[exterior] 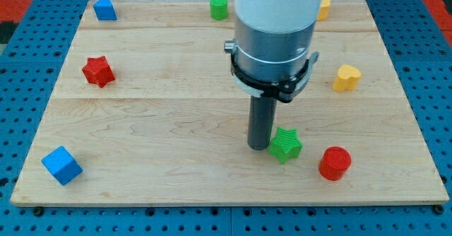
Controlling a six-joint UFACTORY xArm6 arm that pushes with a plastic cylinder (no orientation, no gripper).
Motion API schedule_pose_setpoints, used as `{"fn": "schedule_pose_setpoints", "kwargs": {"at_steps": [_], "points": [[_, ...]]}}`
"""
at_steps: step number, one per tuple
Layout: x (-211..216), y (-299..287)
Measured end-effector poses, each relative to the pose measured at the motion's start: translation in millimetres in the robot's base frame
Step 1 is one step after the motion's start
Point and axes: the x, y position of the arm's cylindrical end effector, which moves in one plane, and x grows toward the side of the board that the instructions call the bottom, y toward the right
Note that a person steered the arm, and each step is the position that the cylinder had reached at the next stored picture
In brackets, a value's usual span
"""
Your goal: Place the green star to the top left of the red circle
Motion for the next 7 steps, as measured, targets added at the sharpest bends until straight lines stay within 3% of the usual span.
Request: {"fn": "schedule_pose_setpoints", "kwargs": {"at_steps": [5, 7], "points": [[-3, 33], [-47, 91]]}}
